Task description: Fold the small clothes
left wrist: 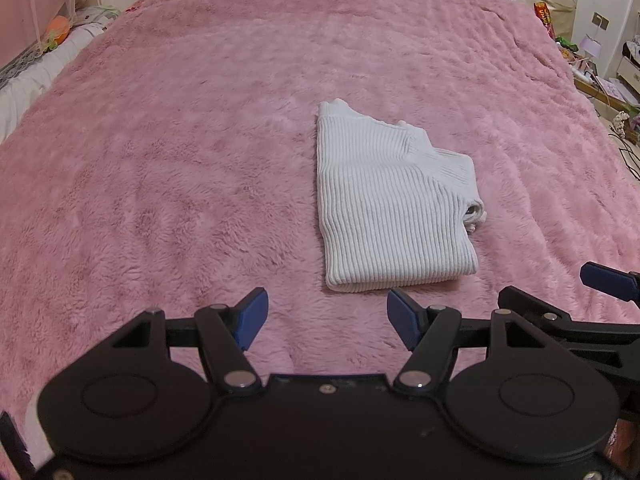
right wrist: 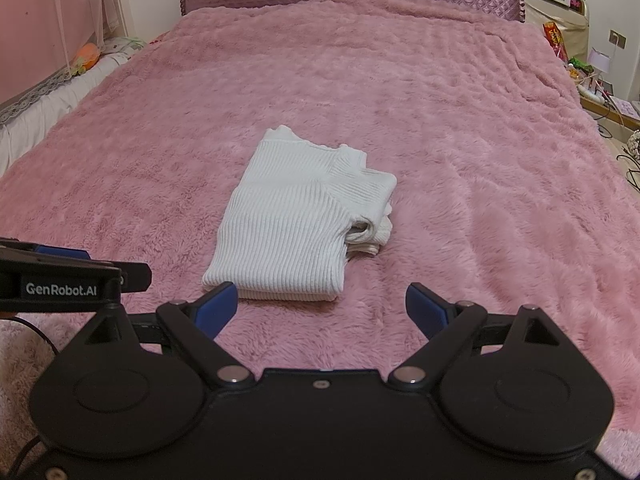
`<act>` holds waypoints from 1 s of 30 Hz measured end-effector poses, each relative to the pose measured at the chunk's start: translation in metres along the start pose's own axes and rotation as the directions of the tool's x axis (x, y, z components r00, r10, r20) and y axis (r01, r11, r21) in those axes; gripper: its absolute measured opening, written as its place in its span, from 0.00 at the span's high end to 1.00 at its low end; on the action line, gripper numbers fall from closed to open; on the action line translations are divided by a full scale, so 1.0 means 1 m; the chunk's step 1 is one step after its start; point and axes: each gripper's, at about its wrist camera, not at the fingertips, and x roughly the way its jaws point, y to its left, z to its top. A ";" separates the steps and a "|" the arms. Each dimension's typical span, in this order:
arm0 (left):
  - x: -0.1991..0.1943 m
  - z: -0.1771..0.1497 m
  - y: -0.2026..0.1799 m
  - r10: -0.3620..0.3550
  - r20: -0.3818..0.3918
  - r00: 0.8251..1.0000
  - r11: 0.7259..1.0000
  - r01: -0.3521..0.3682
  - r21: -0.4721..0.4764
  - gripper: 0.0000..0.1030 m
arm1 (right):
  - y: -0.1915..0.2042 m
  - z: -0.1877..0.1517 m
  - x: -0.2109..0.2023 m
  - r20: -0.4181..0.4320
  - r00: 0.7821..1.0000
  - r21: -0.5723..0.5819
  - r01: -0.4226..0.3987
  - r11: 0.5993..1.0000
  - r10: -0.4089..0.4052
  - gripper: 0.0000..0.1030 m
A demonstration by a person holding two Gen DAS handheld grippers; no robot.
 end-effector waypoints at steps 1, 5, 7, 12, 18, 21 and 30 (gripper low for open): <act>0.000 0.000 0.000 0.000 0.000 1.000 1.000 0.000 0.000 0.33 | 0.000 0.000 0.000 0.001 1.000 0.000 0.000 1.000 0.000 0.10; 0.000 0.000 0.000 0.001 -0.002 1.000 1.000 -0.001 0.001 0.33 | 0.000 0.000 0.000 0.000 1.000 0.001 0.001 1.000 -0.001 0.10; 0.000 0.000 0.000 0.001 -0.003 1.000 1.000 -0.001 0.001 0.33 | 0.000 0.000 0.000 0.001 1.000 0.001 0.001 1.000 -0.001 0.10; 0.000 0.001 0.001 0.002 -0.003 1.000 1.000 -0.002 0.001 0.33 | 0.000 0.001 0.000 0.000 1.000 0.000 0.001 1.000 -0.001 0.10; 0.002 0.002 0.002 -0.020 -0.009 1.000 1.000 0.020 -0.006 0.33 | 0.000 0.000 0.001 -0.004 1.000 0.000 0.001 1.000 -0.001 0.10; 0.003 0.002 0.003 -0.024 -0.010 1.000 1.000 0.024 -0.012 0.33 | -0.001 -0.001 0.003 -0.009 1.000 -0.001 0.001 1.000 -0.001 0.10; 0.004 0.002 0.003 -0.028 0.003 1.000 1.000 0.028 -0.002 0.33 | -0.005 0.001 0.005 -0.015 1.000 0.000 0.000 1.000 0.000 0.10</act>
